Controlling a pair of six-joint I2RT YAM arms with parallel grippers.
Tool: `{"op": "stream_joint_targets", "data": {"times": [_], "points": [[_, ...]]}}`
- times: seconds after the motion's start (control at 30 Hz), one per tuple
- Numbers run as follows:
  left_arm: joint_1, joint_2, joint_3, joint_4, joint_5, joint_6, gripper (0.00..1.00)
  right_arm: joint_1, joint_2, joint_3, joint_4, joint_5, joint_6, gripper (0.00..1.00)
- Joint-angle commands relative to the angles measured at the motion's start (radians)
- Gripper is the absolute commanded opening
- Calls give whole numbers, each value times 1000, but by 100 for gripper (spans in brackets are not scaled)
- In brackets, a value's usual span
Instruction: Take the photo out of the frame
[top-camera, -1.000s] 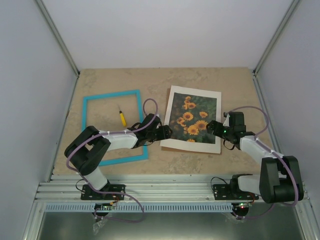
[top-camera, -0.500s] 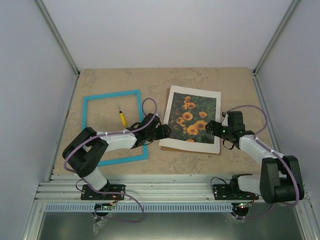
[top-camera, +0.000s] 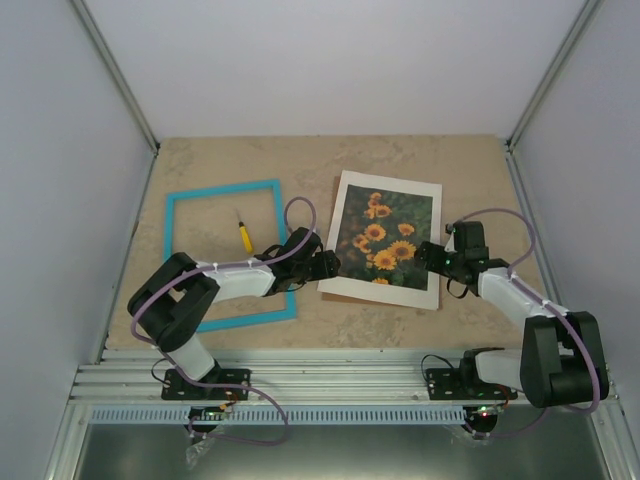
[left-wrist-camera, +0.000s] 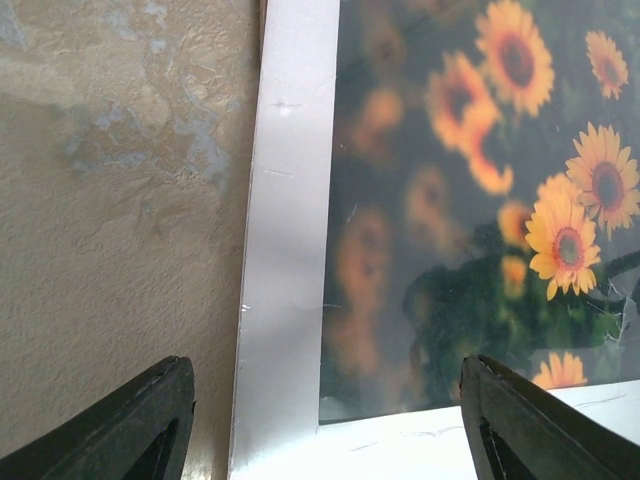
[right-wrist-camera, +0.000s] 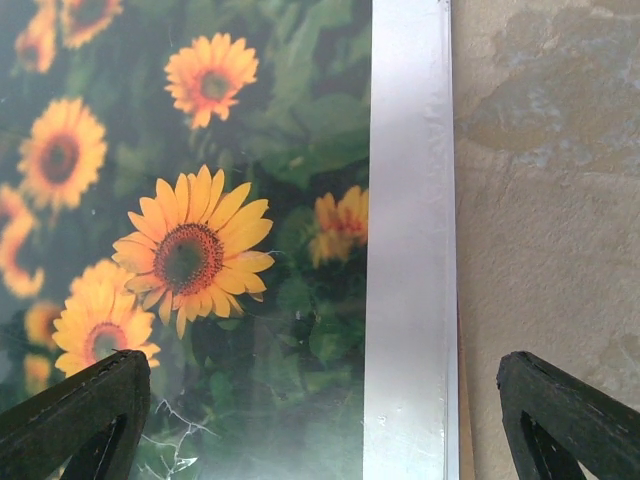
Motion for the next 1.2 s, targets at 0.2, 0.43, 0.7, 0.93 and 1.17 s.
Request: {"op": "stream_joint_targets", "data": {"times": [0.2, 0.43, 0.7, 0.93, 1.17], "points": [[-5, 35, 22, 25, 37, 10, 75, 17, -16, -42, -14, -9, -9, 96], [-5, 45, 19, 32, 48, 9, 75, 29, 5, -59, 5, -22, -6, 95], [-5, 39, 18, 44, 66, 2, 74, 39, -13, -61, 4, -21, -1, 96], [-5, 16, 4, 76, 101, -15, 74, 49, 7, -64, 22, -48, 1, 95], [-5, -29, -9, 92, 112, -31, 73, 65, -18, -61, 22, -50, 8, 95]]}}
